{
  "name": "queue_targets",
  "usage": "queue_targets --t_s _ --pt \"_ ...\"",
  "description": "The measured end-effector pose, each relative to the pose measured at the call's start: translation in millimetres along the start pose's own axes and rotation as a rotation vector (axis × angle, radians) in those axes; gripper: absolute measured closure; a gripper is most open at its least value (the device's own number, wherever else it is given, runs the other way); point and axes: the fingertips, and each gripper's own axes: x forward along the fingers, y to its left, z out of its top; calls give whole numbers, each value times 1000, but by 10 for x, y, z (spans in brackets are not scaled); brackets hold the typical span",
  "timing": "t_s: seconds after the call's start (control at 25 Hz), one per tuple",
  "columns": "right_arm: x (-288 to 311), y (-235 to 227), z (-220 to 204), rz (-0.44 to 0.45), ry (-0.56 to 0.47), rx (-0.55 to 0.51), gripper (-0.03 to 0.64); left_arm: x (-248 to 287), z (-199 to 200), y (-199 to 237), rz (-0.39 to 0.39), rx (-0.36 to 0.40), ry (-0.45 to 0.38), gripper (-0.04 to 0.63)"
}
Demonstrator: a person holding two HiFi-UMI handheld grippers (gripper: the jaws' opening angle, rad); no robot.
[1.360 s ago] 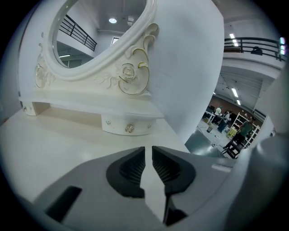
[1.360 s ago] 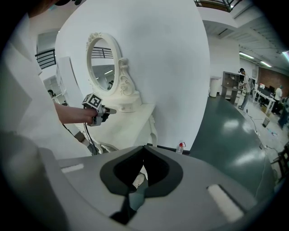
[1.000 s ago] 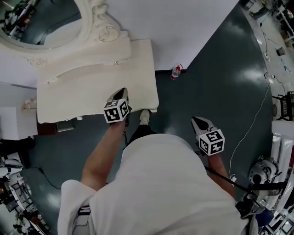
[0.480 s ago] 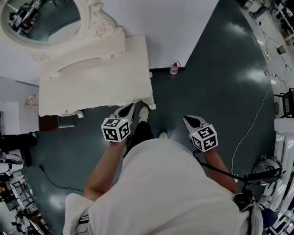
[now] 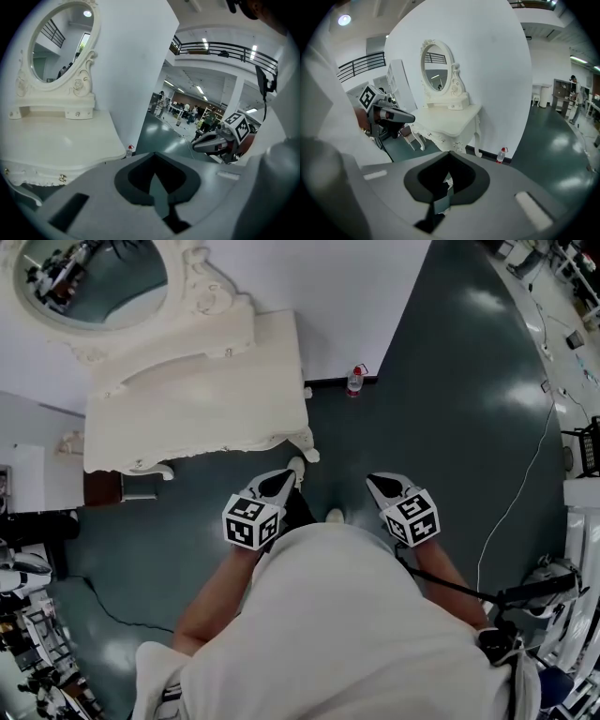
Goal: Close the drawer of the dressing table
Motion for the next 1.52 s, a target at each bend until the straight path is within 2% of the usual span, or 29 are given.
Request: queue_targets --t_s 0.68,0.92,1.28,1.52 --pt "29 -54 -27 -29 -1 -19 617 143 30 -31 -46 31 14 594" --pt "40 -72 -21 -27 -12 -25 617 120 -5 -14 -30 33 21 594" --pt "-36 10 -253 -20 0 12 617 8 -125 -155 -25 54 74 594" --pt "67 80 -194 -13 18 -6 617 -101 -111 -46 -15 49 73 594"
